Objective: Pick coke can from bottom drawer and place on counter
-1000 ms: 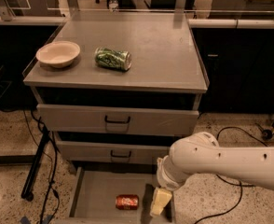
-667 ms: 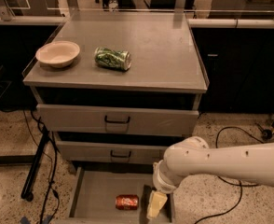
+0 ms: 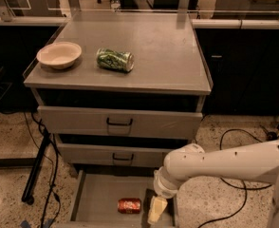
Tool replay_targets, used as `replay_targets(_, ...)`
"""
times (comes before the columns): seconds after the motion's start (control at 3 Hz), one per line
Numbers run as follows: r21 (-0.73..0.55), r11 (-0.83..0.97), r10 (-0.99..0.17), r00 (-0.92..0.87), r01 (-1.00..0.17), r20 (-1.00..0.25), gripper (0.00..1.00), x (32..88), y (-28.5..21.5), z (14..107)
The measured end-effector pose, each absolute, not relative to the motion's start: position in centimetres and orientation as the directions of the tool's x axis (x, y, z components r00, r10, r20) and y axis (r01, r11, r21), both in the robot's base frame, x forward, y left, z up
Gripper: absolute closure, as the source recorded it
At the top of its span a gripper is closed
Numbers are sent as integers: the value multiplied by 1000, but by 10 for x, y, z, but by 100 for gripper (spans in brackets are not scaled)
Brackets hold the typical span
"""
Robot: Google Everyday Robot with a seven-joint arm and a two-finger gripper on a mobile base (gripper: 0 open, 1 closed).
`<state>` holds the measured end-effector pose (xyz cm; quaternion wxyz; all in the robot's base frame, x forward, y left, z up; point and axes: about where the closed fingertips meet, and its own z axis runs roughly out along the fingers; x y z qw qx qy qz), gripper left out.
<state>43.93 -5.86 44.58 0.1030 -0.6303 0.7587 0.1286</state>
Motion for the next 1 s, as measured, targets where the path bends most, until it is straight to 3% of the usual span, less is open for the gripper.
replay_targets(0.67,121,184,-861,-220,-975,-459,0,456,-43,376)
replay_targets(1.0,128,181,-858,-220,-975,-464,0,455,-41,370)
